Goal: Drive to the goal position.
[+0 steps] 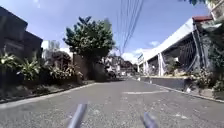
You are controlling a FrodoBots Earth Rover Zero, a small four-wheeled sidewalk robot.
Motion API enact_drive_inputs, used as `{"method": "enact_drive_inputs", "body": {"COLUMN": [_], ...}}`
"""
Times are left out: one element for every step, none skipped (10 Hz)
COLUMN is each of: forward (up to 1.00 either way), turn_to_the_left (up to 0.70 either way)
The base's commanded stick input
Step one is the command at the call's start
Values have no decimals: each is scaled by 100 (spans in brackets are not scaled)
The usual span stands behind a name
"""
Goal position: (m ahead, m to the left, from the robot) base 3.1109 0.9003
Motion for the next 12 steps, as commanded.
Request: {"method": "enact_drive_inputs", "body": {"forward": [100, 100, 100, 100, 100, 100, 100, 100, 100, 100, 100, 100], "turn_to_the_left": [0, 0, 0, -14, -36, -40, -40, -40, -40, -33, -19, -11]}}
